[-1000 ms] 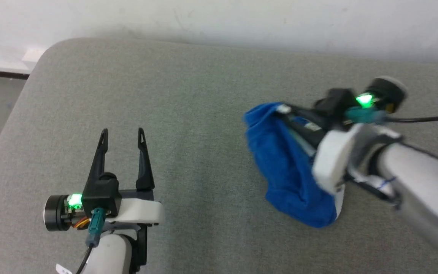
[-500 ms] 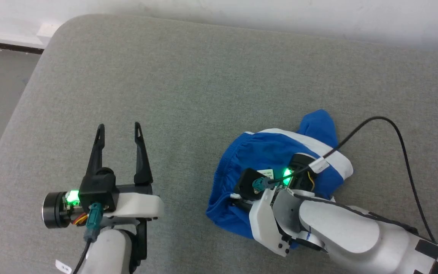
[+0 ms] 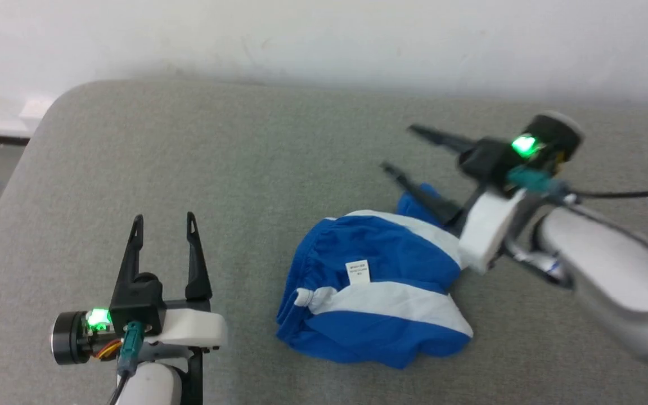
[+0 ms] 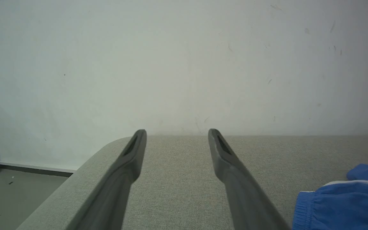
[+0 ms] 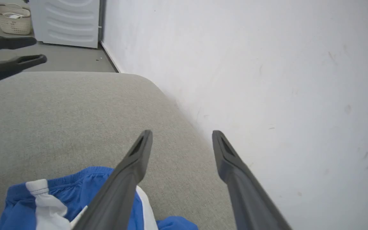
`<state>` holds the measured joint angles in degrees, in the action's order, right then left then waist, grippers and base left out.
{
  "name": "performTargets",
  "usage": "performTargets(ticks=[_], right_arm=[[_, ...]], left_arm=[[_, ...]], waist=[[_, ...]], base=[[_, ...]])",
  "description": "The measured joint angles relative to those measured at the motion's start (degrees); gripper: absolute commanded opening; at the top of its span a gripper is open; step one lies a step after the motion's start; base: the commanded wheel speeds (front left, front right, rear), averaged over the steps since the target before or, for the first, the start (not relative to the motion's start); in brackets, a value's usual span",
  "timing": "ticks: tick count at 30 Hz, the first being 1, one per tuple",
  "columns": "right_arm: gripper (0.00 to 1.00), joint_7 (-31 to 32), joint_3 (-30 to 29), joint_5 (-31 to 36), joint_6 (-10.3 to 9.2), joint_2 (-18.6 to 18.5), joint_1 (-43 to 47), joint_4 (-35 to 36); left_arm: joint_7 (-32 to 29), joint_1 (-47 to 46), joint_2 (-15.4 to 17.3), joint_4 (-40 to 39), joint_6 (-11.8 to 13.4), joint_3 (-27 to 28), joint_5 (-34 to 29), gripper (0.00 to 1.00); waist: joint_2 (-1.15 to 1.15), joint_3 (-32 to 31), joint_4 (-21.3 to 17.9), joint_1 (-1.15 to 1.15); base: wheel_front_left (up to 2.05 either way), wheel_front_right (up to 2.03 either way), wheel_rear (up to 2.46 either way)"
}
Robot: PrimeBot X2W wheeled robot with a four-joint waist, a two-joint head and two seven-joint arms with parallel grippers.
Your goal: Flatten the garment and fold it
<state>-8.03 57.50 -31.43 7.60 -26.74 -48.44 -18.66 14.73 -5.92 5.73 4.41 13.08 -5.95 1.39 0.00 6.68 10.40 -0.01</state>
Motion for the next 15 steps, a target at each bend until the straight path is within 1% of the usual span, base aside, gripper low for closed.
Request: performTargets(ticks=[3, 6, 8, 11, 13, 15], right_arm=[[1.00, 2.3, -4.0, 1.3, -0.01, -3.5, 0.1, 1.6], [1.00, 7.1, -4.7, 0.4, -0.01, -6.7, 0.7, 3.2], [1.00, 12.3, -3.4, -2.0, 0.00, -9.1, 0.7, 3.7], [1.00, 21.5, -0.6, -7.3, 0.00, -12.4, 0.4, 3.0], [1.00, 26.7, 1.1, -10.8, -0.01, -13.5, -0.4, 2.2], [1.00, 30.9, 2.8, -14.7, 0.00, -13.2, -1.3, 1.1]], left_arm=[[0.0, 0.0, 0.1, -0.1, -0.4, -0.2, -0.1, 1.00], [0.0, 0.0, 0.1, 0.0, -0.5, -0.7, -0.4, 1.00], [0.0, -0.1, 0.2, 0.0, -1.0, -1.1, -0.6, 1.00], [0.0, -0.3, 0.3, 0.0, -1.0, -1.5, -0.8, 1.00], [0.0, -0.7, 0.3, 0.0, -1.4, -1.7, -1.0, 1.00], [0.0, -1.4, 0.3, 0.1, -1.4, -2.0, -1.0, 1.00]], waist=[[0.00, -1.4, -1.1, 0.00], [0.00, -2.3, -1.8, 0.00], [0.00, -2.4, -1.8, 0.00], [0.00, -2.0, -1.6, 0.01], [0.00, -1.3, -1.2, 0.00], [0.00, -0.5, -0.8, 0.01]], base=[[0.00, 0.00, 0.00], [0.00, 0.00, 0.00], [0.00, 0.00, 0.00], [0.00, 0.00, 0.00], [0.00, 0.00, 0.00], [0.00, 0.00, 0.00]])
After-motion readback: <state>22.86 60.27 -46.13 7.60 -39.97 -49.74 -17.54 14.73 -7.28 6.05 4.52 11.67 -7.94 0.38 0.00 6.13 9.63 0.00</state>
